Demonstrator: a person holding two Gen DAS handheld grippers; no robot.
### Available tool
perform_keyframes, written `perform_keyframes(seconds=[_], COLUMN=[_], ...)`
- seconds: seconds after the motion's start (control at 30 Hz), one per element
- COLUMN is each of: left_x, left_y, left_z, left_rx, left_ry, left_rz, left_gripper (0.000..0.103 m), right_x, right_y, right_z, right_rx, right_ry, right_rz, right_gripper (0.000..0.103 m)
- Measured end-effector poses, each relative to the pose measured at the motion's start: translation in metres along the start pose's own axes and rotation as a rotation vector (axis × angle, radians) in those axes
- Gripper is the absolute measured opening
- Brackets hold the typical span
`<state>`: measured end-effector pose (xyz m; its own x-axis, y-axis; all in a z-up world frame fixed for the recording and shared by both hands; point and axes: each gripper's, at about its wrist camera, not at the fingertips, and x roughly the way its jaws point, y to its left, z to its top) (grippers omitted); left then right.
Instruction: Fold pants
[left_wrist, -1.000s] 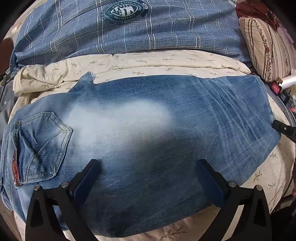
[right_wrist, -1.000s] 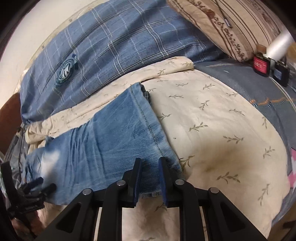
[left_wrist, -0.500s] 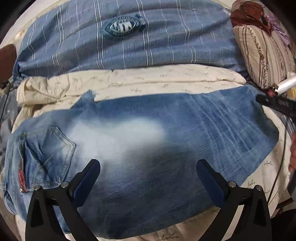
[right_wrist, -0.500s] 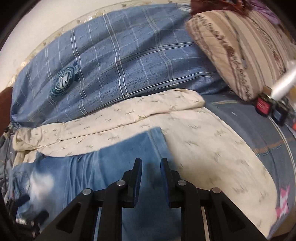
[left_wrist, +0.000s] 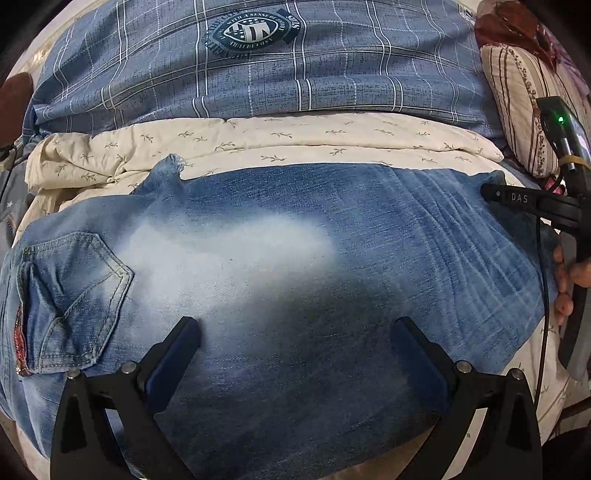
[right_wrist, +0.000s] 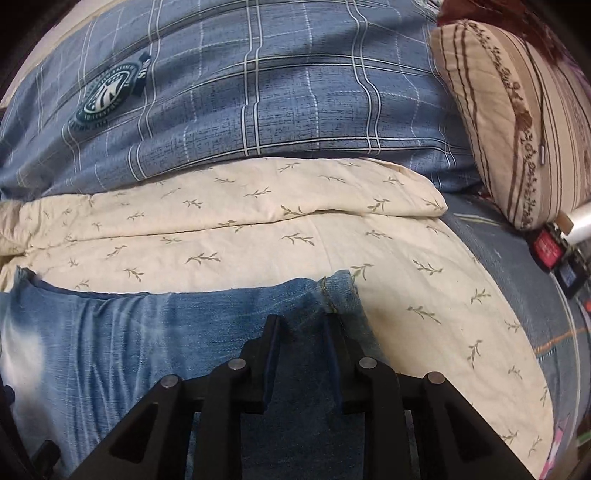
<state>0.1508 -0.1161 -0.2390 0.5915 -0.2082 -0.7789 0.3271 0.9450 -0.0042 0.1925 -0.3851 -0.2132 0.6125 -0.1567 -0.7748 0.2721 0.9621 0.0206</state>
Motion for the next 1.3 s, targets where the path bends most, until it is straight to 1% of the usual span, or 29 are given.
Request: perform_keyframes(seconds=[0.07,0.13,0.17,0.27,0.37,0.47,0.53,0.63,0.7,0.73,0.8,0.87,0.93,1.0,1.07,1.13,1.2,1.23,1.3], left_x=[0.001,0.002,0.002,0.002,0.002,-0.001,-0.009,-0.033,-0.042,-0.042,-0.038,-0.031,-0.026,-0.017,-0.006,-0.006,-0.007,-0.006,-0.002], left_y=[0.000,0.002,0.002,0.001,0.002,0.004,0.008,0.013,0.018,0.021,0.032,0.045,0.055,0.062,0.067,0.067,0.067,0.067,0.065], left_z=[-0.001,-0.001,-0.001,-0.001,0.002,0.007,0.009,0.014,0.016,0.016,0.017,0.015,0.013,0.009,0.006,0.005,0.004,0.004,0.002], left_rx=[-0.005,-0.010,-0.013,-0.016,-0.018,-0.029,-0.043,-0.041,-0.044,-0.052,-0.089,-0.131,-0.170,-0.194,-0.203,-0.198,-0.198,-0.197,-0.177], left_ry=[-0.007,-0.007,-0.007,-0.011,0.012,0.046,0.011,-0.101,-0.139,-0.134,-0.097,-0.044,-0.004,0.036,0.103,0.101,0.100,0.104,0.118], left_rz=[-0.006,-0.014,-0.015,-0.009,-0.015,-0.009,0.007,0.081,0.124,0.129,0.130,0.136,0.139,0.149,0.143,0.140,0.126,0.124,0.131], left_gripper=[0.103,0.103,0.103,0.103,0.103,0.103,0.103,0.103,0.103,0.103,0.103,0.103,0.103,0.103,0.103,0.103,0.103,0.103,0.103], right_x=[-0.002,-0.008,-0.016,-0.043,-0.062,-0.075,-0.080,-0.085,-0.088,-0.088,-0.083,-0.078,-0.072,-0.069,-0.070,-0.077,-0.090,-0.096,-0.105], right_y=[-0.002,-0.009,-0.015,-0.027,-0.042,-0.052,-0.054,-0.051,-0.047,-0.046,-0.044,-0.044,-0.044,-0.044,-0.046,-0.055,-0.070,-0.079,-0.100], right_z=[0.000,0.000,-0.001,-0.008,-0.018,-0.030,-0.039,-0.053,-0.060,-0.063,-0.070,-0.075,-0.078,-0.078,-0.076,-0.074,-0.074,-0.076,-0.083], right_rx=[0.010,0.044,0.071,0.121,0.165,0.191,0.210,0.217,0.206,0.206,0.211,0.207,0.194,0.181,0.188,0.243,0.313,0.354,0.467], right_ry=[-0.004,-0.015,-0.034,-0.100,-0.116,-0.108,-0.080,-0.043,-0.019,-0.001,0.039,0.071,0.081,0.078,0.080,0.070,0.010,-0.013,-0.036], right_rz=[0.015,0.058,0.090,0.118,0.151,0.159,0.178,0.207,0.213,0.216,0.215,0.205,0.206,0.204,0.213,0.250,0.292,0.313,0.394], right_gripper=[0.028,0.028,0.028,0.028,0.029,0.029,0.029,0.029,0.029,0.029,0.029,0.029,0.030,0.030,0.030,0.030,0.030,0.032,0.049])
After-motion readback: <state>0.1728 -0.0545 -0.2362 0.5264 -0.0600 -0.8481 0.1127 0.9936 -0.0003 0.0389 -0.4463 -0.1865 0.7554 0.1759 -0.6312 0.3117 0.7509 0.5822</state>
